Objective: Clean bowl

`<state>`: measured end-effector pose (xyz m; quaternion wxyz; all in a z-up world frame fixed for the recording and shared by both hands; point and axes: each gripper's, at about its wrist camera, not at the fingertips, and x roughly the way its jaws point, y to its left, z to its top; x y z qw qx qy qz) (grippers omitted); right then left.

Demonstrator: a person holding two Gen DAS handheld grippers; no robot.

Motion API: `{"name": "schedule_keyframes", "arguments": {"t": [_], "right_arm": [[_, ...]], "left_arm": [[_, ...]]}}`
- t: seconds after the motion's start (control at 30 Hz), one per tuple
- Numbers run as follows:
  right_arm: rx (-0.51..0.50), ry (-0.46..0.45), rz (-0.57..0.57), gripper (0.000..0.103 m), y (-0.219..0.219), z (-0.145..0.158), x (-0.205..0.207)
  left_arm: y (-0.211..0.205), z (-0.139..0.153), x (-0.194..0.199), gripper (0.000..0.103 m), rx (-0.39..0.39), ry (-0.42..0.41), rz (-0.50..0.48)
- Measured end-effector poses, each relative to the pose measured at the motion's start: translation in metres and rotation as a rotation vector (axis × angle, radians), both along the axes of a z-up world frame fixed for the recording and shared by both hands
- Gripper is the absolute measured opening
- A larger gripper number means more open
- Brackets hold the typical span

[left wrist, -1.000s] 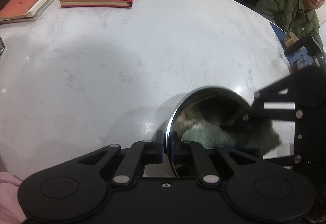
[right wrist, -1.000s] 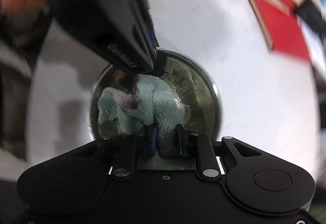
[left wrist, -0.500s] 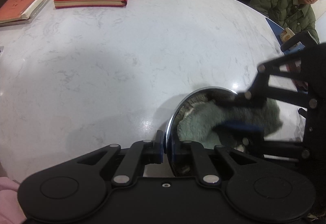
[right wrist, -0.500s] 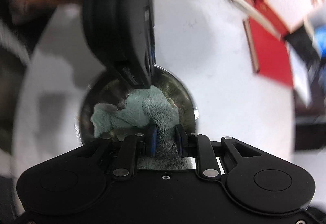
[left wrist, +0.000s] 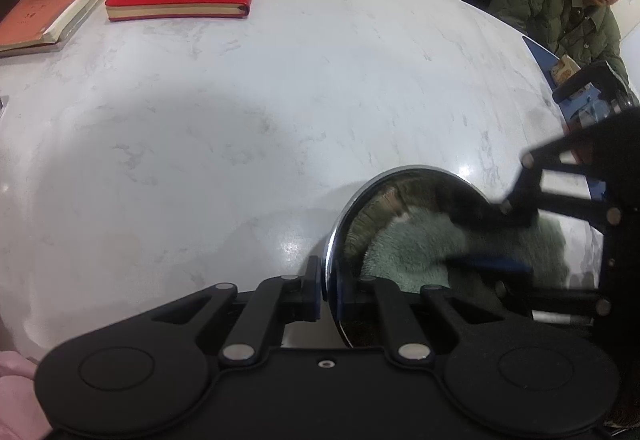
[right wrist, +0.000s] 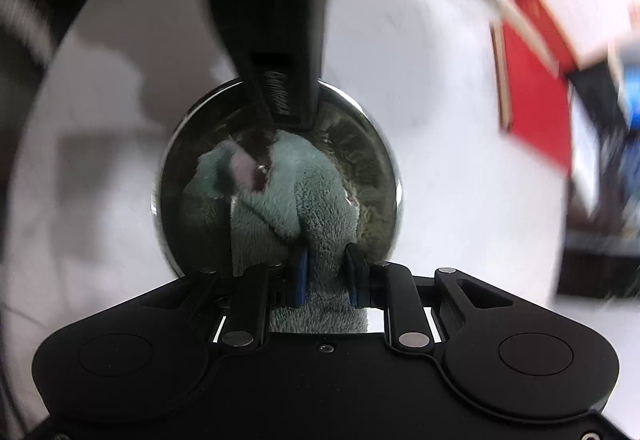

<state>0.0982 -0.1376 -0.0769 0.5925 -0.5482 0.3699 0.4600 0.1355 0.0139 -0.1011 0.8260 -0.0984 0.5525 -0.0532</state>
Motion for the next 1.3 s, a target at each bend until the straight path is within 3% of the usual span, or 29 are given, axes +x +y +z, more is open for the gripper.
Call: {"name": "schedule_keyframes", "arguments": {"t": [0.2, 0.27, 0.3, 0.43, 0.53, 0.63, 0.77, 0.9, 0.97, 1.03, 1.07, 1.3], "right_arm": [[0.162, 0.413, -0.425, 0.019, 0.000, 0.003, 0.058], [0.221, 0.486, -0.511, 0.027, -0.004, 0.004, 0.074], [0.250, 0.499, -0.547, 0.033, -0.007, 0.007, 0.081], [0.374, 0.478, -0.632, 0.035, -0.018, 0.030, 0.097], [0.507, 0.500, -0.767, 0.043, -0.040, 0.044, 0.109], [0.551, 0.521, -0.928, 0.043, -0.065, 0.031, 0.102], [0.518, 0.584, -1.025, 0.041, -0.089, -0.002, 0.075], [0.477, 0.616, -1.020, 0.028, -0.104, -0.002, 0.058], [0.455, 0.595, -0.988, 0.028, -0.113, 0.009, 0.053], [0.428, 0.556, -0.937, 0.022, -0.113, 0.018, 0.047], [0.413, 0.540, -0.906, 0.013, -0.112, 0.023, 0.043], [0.273, 0.357, -0.544, 0.013, -0.055, 0.039, 0.037]], "left_arm": [[-0.001, 0.001, -0.001, 0.007, 0.005, -0.006, 0.005], [0.000, 0.000, -0.002, 0.007, -0.001, -0.004, 0.011], [0.001, 0.000, -0.002, 0.007, -0.003, -0.003, 0.014], [0.003, 0.001, -0.003, 0.007, -0.005, -0.002, 0.021], [0.003, 0.001, -0.003, 0.007, -0.005, -0.006, 0.026], [0.003, 0.001, -0.005, 0.007, 0.004, -0.012, 0.024], [0.003, 0.001, -0.008, 0.007, 0.021, -0.020, 0.034], [0.005, 0.002, -0.012, 0.007, 0.020, -0.018, 0.044], [0.005, 0.002, -0.015, 0.008, 0.018, -0.014, 0.045], [0.004, 0.002, -0.020, 0.009, 0.013, -0.007, 0.038], [0.004, 0.002, -0.023, 0.010, 0.011, -0.002, 0.033], [-0.001, 0.006, -0.037, 0.015, 0.037, 0.017, 0.008]]}}
